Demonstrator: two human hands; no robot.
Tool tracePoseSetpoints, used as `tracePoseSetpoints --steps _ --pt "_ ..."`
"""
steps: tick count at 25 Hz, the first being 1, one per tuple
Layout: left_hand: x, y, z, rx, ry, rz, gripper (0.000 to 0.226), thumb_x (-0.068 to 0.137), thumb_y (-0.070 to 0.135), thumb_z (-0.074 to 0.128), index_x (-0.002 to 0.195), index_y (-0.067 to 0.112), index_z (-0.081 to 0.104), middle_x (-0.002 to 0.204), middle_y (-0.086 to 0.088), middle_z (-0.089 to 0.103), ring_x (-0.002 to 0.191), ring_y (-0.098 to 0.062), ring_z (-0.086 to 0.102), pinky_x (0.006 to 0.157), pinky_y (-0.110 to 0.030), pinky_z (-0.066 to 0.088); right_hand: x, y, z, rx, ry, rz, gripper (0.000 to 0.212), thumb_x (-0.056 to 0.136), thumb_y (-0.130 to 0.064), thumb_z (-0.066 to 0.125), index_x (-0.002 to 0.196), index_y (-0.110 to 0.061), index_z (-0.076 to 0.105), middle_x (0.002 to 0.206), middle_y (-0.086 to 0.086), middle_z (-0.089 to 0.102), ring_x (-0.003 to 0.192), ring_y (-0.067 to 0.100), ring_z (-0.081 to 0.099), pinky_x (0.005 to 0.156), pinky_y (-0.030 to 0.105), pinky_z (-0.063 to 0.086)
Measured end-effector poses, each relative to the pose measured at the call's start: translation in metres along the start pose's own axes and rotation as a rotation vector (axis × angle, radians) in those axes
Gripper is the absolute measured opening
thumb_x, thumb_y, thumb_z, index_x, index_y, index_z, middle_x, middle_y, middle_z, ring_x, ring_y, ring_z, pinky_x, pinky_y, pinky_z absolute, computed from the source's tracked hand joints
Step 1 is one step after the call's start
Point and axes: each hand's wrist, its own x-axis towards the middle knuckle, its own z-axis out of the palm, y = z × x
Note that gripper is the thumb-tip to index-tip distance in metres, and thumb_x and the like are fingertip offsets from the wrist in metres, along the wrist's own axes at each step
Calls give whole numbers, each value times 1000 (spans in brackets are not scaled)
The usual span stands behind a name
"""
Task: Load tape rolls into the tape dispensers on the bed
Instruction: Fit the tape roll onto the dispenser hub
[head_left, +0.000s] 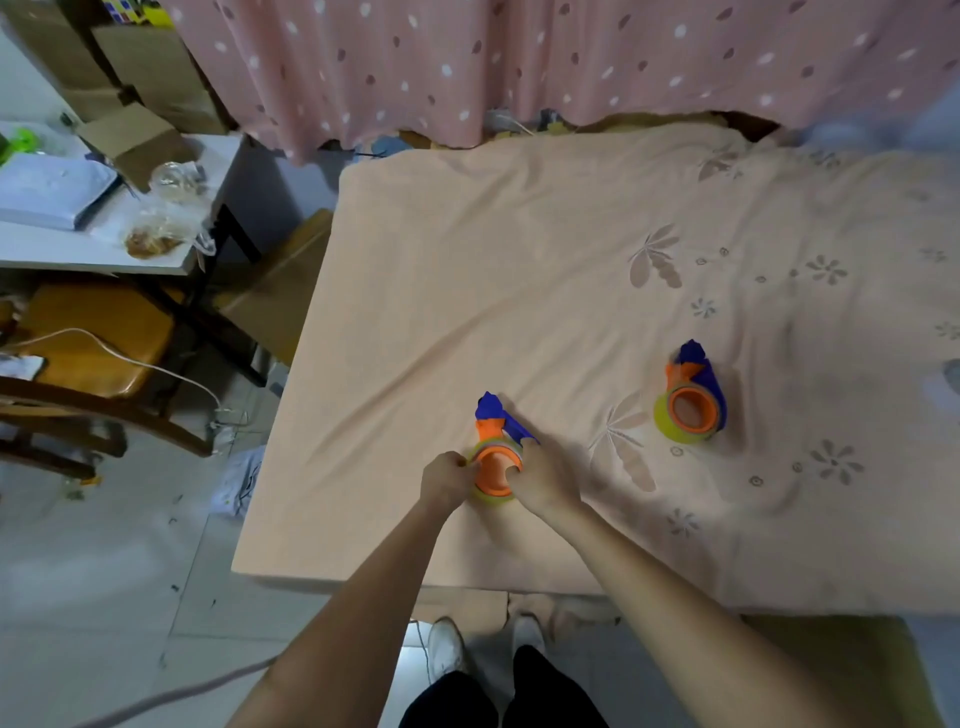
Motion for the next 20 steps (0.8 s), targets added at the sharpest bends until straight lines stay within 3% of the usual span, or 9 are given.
tracePoseSetpoints --steps 3,6,10,13,15,18,20 --pt "1 1 1 -17 -29 -33 22 87 30 56 74 13 53 85 -13 66 90 -34 68 86 -41 53 2 3 -12 -45 148 -25 38 83 -17 52 121 -8 54 119 10 56 112 29 55 82 36 48" --pt "1 -1 7 17 -75 -40 13 84 22 57 89 11 52 100 -16 67 98 -34 67 87 -38 54 8 14 -10 -54 -30 43 46 83 -18 55 126 -4 48 125 14 53 108 33 58 75 34 47" --pt "-7 -5 12 -72 -132 -58 19 72 20 58 82 16 42 91 -8 57 84 -27 55 76 -35 48 -2 21 9 -17 -147 23 62 86 -24 59 139 0 35 133 21 51 113 36 59 87 39 52" --pt "-24 2 13 -222 -154 -77 27 64 27 56 82 16 38 82 -5 53 76 -24 49 66 -33 44 -7 30 12 -50 -81 56 55 89 -28 59 134 -2 40 130 16 54 115 32 58 87 34 48" --pt "-31 10 12 -287 -179 -86 33 71 36 59 88 13 41 86 -6 55 75 -23 51 60 -28 42 -6 38 7 -66 -29 84 46 87 -23 58 127 -4 46 127 13 54 114 29 57 83 32 47" --pt "-32 21 7 -506 -180 -132 46 83 46 54 108 7 53 107 -12 64 86 -25 60 66 -31 46 -5 39 -3 169 -29 86 44 83 -19 62 123 -5 52 101 1 56 101 28 59 72 28 46" --pt "-38 32 2 -805 -297 -96 42 91 42 48 114 8 60 109 -13 67 92 -25 63 76 -34 52 -7 27 -11 435 -55 93 41 79 -15 67 116 -6 53 94 2 58 90 27 60 66 32 55"
